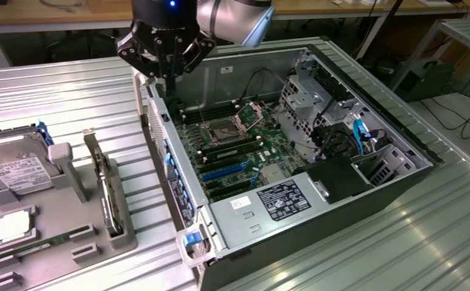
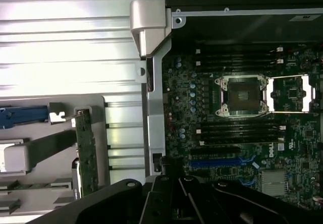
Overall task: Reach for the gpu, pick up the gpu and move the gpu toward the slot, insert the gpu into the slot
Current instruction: 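Reach for the gpu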
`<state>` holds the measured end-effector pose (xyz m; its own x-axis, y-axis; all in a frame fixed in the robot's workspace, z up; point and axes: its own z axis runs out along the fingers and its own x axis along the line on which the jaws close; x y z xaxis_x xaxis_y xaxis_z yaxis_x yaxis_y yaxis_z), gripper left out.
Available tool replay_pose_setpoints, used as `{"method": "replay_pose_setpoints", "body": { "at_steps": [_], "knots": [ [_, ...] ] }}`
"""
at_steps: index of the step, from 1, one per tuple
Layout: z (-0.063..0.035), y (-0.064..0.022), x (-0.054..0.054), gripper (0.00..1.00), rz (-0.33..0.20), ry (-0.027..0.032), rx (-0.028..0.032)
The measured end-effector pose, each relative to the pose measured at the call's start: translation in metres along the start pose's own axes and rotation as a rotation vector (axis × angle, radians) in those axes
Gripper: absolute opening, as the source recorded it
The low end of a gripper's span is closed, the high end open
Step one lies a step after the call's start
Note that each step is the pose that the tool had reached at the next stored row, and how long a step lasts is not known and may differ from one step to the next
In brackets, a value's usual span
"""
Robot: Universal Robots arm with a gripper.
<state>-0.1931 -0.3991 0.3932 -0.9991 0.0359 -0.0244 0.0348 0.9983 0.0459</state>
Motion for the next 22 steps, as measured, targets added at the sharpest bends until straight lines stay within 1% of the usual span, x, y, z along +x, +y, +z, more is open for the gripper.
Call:
{"method": "replay_pose_setpoints", "body": {
  "at_steps": [22],
  "knots": [
    [-0.0006, -0.0008, 0.021, 0.11, -0.009, 0.0005, -0.0002]
  ]
}}
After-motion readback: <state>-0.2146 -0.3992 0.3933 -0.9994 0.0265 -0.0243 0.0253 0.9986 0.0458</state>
